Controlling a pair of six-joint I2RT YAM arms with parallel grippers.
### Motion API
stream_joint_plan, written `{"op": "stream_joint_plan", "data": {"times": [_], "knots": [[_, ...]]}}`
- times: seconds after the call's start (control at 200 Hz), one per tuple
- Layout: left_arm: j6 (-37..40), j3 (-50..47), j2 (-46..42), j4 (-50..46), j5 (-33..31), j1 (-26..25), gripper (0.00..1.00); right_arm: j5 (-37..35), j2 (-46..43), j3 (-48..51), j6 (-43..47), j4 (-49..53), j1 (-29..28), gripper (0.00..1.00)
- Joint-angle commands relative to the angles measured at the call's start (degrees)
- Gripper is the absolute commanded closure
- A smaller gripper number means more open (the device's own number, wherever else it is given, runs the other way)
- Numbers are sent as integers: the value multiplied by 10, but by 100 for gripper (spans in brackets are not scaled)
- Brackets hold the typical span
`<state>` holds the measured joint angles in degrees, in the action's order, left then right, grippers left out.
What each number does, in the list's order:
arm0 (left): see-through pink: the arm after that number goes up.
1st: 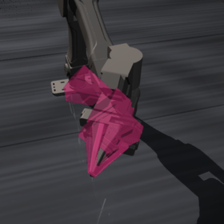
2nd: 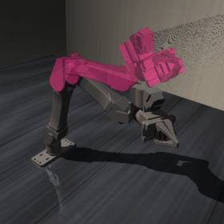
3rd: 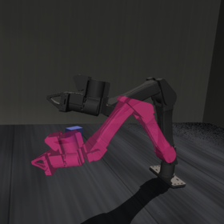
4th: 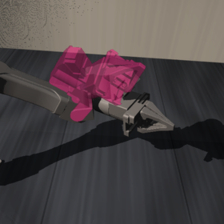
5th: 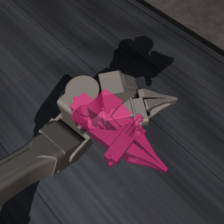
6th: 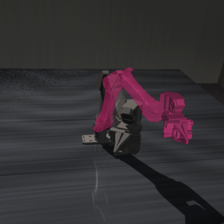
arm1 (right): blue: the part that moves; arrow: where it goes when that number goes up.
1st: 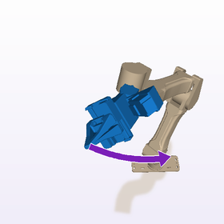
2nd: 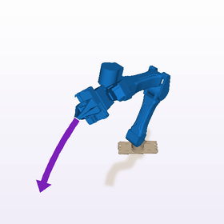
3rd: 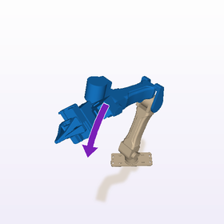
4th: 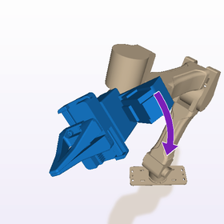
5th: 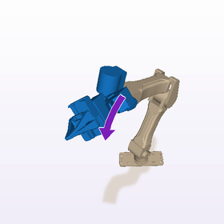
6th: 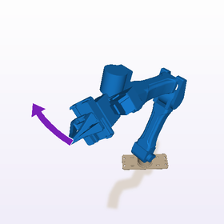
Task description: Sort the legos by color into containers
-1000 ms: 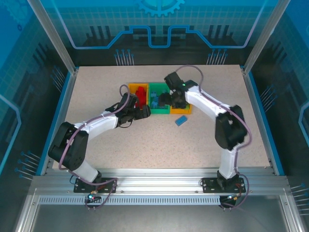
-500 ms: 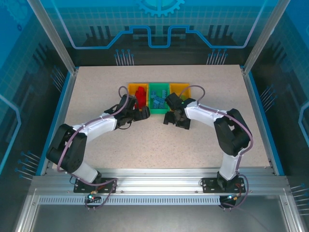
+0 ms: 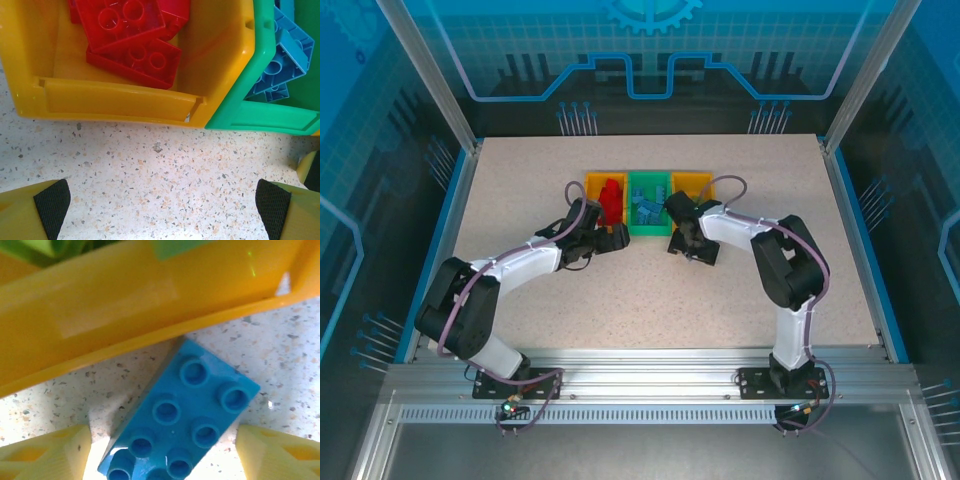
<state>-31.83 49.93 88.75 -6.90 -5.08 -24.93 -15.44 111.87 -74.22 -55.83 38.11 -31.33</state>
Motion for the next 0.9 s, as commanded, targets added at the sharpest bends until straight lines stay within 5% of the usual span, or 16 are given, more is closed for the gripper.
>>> {"op": "stream_joint_plan", "data": {"times": [0.0,0.425,0.725,0.895], "knots": [[-1,-6,-6,15,-1,-3,1,-20,1,11,-6,8,16,28],[-2,-9,-7,16,-3,-3,1,-6,-48,61,40,13,23,77],[-6,-25,-42,-29,-52,1,1,6,-139,-6,115,19,-49,79],[-12,-49,-74,-41,-82,10,1,41,-84,-120,195,15,-52,78]]}}
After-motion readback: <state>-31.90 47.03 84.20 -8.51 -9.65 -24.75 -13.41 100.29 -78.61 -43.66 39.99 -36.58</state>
